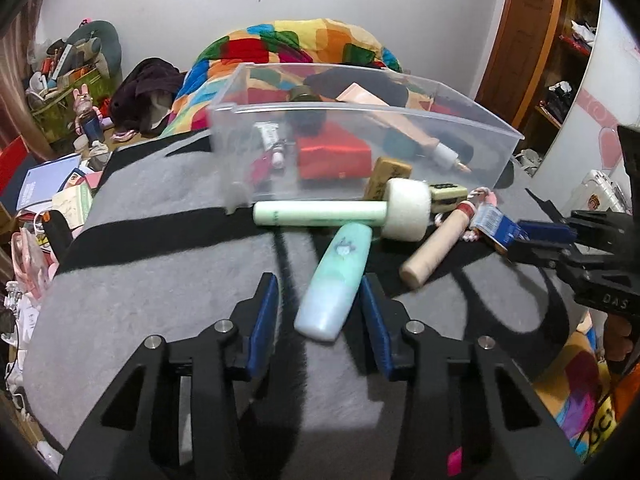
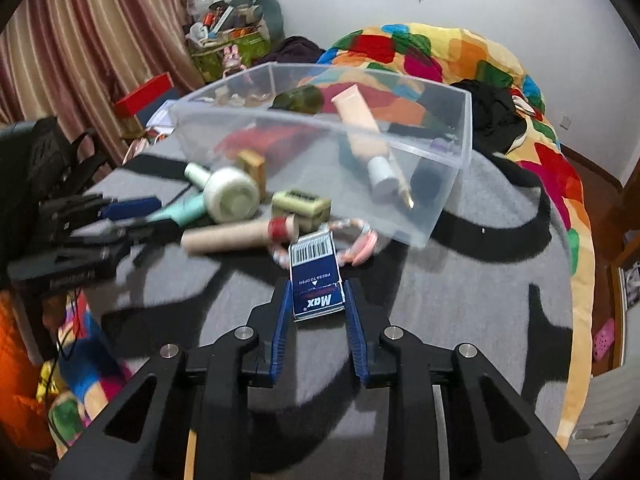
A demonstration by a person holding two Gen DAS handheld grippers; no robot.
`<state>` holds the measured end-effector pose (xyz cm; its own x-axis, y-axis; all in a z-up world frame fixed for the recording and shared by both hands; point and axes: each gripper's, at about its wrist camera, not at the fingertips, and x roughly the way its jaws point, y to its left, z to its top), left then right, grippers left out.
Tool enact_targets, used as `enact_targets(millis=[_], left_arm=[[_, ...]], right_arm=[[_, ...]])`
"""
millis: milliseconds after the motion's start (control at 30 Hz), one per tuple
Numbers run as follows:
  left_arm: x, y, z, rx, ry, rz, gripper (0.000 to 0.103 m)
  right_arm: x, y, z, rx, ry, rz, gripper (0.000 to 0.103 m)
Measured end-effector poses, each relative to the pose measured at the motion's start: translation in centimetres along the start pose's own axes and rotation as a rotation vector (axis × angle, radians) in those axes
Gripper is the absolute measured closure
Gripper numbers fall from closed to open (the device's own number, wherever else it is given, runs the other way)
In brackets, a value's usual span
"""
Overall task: Organize objects
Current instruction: 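Grasp the mint lotion bottle with the left tool while the right tool grasps the blue Max card box, then lower the lotion bottle into the clear box while the right tool drops the card box in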
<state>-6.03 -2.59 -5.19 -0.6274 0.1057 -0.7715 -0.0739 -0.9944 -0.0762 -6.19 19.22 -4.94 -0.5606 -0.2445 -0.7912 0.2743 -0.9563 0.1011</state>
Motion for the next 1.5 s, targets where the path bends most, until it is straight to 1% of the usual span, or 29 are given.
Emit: enact_targets(millis=[100, 167, 267, 400, 433, 500, 567, 600, 633, 667, 700, 767, 900, 1033, 1100, 1200, 1300, 1500], left_arm=[[-0.5, 0.0, -0.4, 0.02, -0.003, 0.006, 0.061], [-0.5, -0.2, -0.4, 0.042, 0.001, 0.004, 0.061], [-0.2, -0.4, 0.0, 0.064, 0.007, 0.001, 0.061], [0.7, -0.5, 0.9, 0.075, 0.013, -0.009, 0.061], [1.0, -0.5, 1.1, 0.076, 0.014, -0.013, 0.061], [1.4, -0.6, 1.3, 0.079, 0.009, -0.016, 0.061], [1.4, -0.8, 1.3, 0.08, -0.001, -0.015, 0.063], [1.4, -0.8, 1.3, 0.076, -0.006, -0.02, 0.07], [1.3, -0.8, 1.2, 0.069, -0.012, -0.023, 0.075], [1.2, -0.8, 1.1, 0.062, -0.016, -0.028, 0.077], [1.0, -0.7, 0.9, 0.055, -0.021, -0.036, 0.078], [0.6, -0.7, 0.5, 0.041, -0.026, -0.048, 0.078], [-0.5, -0.6, 0.1, 0.019, -0.04, -0.033, 0.078], [-2.1, -0.4, 0.4, -0.002, -0.081, -0.028, 0.078], [-2.9, -0.2, 0.9, -0.01, -0.1, -0.027, 0.078], [-3.9, -0.1, 2.1, -0.034, -0.121, -0.053, 0.078], [-4.8, -0.2, 3.1, -0.035, -0.16, -0.052, 0.078], [-5.8, -0.8, 5.9, -0.03, -0.224, -0.061, 0.078]], right_arm=[[-0.7, 0.1, -0.8, -0.01, -0.002, -0.004, 0.08], [-1.1, 0.1, -1.1, -0.01, 0.0, 0.001, 0.08], [-1.2, 0.2, -0.9, -0.01, 0.002, -0.017, 0.078], [-0.5, 0.2, -0.4, 0.003, 0.007, -0.041, 0.064], [-0.2, 0.2, -0.4, 0.006, 0.01, -0.046, 0.064], [0.2, 0.3, -0.3, 0.006, 0.011, -0.06, 0.064], [0.4, 0.4, -0.3, 0.006, 0.004, -0.065, 0.064], [0.3, 0.6, -0.4, 0.005, -0.002, -0.067, 0.067], [0.2, 0.7, -0.4, 0.003, -0.005, -0.068, 0.075], [0.1, 0.8, -0.4, -0.001, -0.008, -0.072, 0.078], [0.0, 0.9, -0.5, -0.003, -0.01, -0.079, 0.078], [-0.4, 1.0, -0.5, 0.001, -0.02, -0.082, 0.078], [-1.7, 1.0, -0.1, 0.024, -0.064, -0.07, 0.078], [-3.2, 1.3, 1.1, 0.033, -0.115, -0.062, 0.078], [-3.9, 1.5, 1.7, 0.034, -0.142, -0.063, 0.078], [-4.6, 1.5, 2.8, 0.058, -0.171, -0.065, 0.078], [-5.4, 1.1, 3.8, 0.098, -0.204, -0.06, 0.078], [-5.9, 0.4, 5.9, 0.128, -0.247, -0.072, 0.078]])
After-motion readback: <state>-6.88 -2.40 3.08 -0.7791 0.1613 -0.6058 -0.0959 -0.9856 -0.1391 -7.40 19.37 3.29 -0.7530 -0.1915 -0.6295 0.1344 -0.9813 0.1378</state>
